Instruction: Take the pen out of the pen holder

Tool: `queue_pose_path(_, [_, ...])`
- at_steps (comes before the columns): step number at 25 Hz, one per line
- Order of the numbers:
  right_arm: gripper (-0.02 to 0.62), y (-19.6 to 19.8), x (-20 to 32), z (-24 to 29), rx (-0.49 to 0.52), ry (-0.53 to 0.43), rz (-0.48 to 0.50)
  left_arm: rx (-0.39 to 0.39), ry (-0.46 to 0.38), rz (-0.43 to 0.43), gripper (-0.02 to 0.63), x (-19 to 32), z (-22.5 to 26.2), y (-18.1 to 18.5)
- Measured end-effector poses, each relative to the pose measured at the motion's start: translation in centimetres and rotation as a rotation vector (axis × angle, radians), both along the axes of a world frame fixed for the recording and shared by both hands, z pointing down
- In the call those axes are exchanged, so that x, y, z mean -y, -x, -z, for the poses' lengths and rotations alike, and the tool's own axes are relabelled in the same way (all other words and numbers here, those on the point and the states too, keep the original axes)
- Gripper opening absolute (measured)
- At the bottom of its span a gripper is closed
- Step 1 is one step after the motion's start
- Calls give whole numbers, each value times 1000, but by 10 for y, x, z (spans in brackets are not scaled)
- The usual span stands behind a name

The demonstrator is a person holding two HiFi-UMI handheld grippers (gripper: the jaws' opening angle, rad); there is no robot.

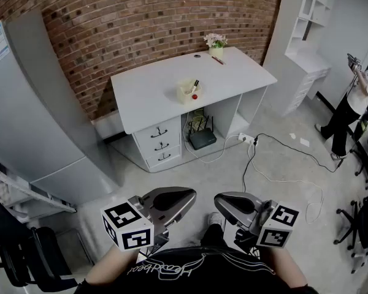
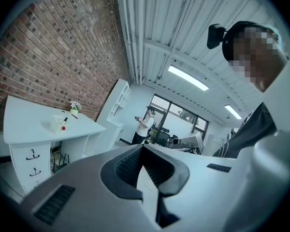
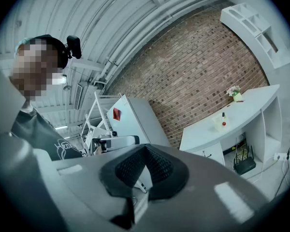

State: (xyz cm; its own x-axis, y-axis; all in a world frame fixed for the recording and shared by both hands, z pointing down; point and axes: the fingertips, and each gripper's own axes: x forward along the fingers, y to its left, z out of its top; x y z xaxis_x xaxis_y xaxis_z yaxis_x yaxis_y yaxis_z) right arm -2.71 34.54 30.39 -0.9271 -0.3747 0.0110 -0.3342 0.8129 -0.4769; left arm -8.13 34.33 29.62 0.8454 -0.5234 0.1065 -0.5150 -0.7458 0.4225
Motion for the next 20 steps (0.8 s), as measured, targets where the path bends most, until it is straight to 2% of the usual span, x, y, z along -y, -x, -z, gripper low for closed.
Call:
queue_pose_path(11, [3,-2,7,0,5,-2,10,24,0,5,2,7,-2,-4])
queue_pose_path(20, [3,-21,30,-7,12,37,-18,45,19,1,2,29,-7,-23])
